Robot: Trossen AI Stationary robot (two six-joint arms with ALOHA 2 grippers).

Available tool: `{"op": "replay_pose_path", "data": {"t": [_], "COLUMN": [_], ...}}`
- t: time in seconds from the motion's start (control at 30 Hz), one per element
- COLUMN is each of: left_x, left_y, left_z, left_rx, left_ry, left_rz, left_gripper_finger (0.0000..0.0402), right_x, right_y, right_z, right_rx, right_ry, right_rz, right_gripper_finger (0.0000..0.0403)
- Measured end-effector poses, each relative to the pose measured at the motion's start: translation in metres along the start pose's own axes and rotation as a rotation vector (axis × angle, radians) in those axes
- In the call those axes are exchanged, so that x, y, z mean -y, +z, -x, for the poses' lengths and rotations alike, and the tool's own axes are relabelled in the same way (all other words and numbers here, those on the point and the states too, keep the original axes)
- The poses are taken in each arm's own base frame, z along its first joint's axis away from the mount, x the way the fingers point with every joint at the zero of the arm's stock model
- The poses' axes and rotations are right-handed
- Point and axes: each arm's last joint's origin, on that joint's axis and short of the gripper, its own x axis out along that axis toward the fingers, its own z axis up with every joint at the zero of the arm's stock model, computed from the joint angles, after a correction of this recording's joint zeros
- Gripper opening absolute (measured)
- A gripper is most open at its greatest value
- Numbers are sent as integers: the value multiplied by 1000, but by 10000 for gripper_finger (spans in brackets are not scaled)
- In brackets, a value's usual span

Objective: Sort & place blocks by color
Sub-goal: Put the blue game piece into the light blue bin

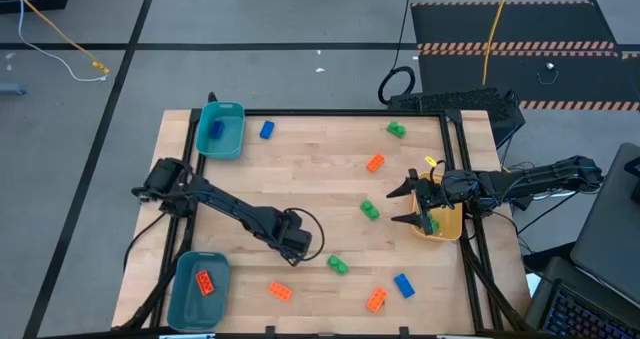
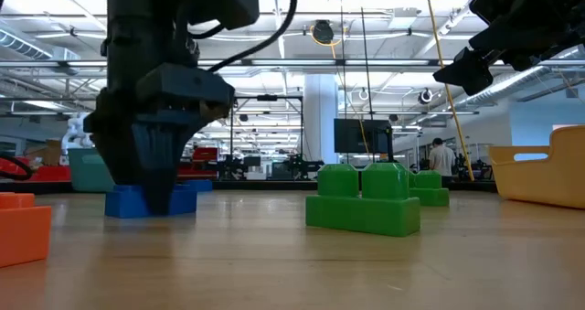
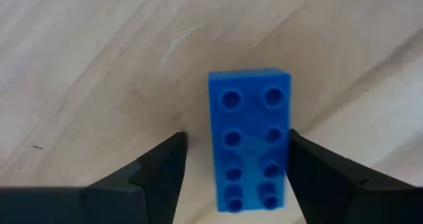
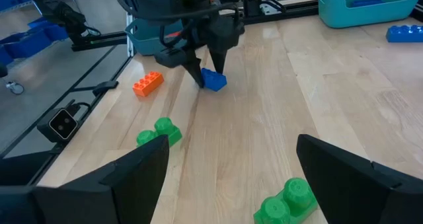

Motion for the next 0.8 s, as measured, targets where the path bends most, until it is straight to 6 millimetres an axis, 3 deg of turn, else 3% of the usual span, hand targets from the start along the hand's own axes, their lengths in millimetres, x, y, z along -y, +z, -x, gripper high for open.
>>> {"op": "replay_pose_path", "data": {"t": [0.2, 0.43, 0.8], "left_x": [0, -6, -7], "left_y": [2, 12, 16], "left_z": [-4, -3, -3], "left_rx": [0, -30, -47], "left_ry": [11, -3, -21], "left_rz": [-3, 7, 3], "left_gripper_finger": [233, 140, 140], "right_x": [0, 0, 1], "right_y": [0, 0, -4], "right_z": [0, 0, -1], "right_rx": [0, 0, -5], "right_ry": [-1, -1, -2], "right_rz": [0, 0, 3], "right_gripper_finger": [325, 325, 325]}}
